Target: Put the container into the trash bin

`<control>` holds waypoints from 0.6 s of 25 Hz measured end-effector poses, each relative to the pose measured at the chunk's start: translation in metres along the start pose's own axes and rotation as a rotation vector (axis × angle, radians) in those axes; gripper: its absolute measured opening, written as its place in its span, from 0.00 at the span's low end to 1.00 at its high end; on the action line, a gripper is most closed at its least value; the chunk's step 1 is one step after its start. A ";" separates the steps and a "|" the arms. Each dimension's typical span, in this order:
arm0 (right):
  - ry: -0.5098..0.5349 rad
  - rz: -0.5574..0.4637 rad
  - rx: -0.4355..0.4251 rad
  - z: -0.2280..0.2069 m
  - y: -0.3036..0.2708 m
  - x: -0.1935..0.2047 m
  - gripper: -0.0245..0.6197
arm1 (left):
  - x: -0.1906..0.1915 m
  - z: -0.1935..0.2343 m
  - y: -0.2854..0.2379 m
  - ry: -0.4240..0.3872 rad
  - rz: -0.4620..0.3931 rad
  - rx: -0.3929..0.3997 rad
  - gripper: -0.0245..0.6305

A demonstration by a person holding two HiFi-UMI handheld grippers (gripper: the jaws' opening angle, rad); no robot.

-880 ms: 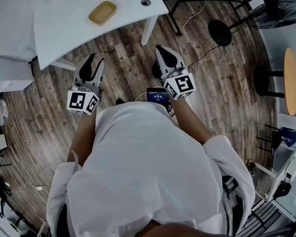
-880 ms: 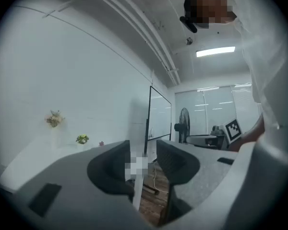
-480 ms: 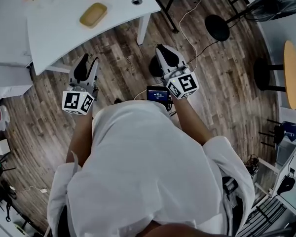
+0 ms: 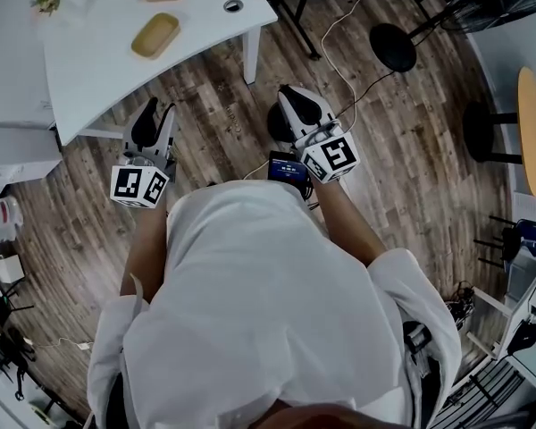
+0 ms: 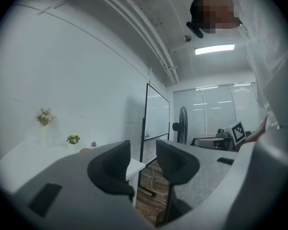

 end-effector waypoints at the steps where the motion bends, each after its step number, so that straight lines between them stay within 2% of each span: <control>1: -0.006 -0.002 -0.002 -0.003 0.001 0.000 0.11 | -0.001 -0.002 -0.002 0.000 0.000 -0.003 0.30; 11: -0.059 0.012 -0.012 -0.021 0.010 0.007 0.10 | 0.011 -0.009 0.003 0.016 0.038 -0.049 0.29; 15: -0.091 0.017 0.005 -0.032 0.013 0.015 0.10 | 0.022 0.000 0.001 0.060 0.058 -0.068 0.29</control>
Point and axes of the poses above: the fingertips, and each gripper's own axes: y backward along the fingers, z to its left, x out of its underside, the point moved 4 cm from there along y, backward along the fingers, and after that the axes turned 11 degrees about -y, right-handed, at the moved point
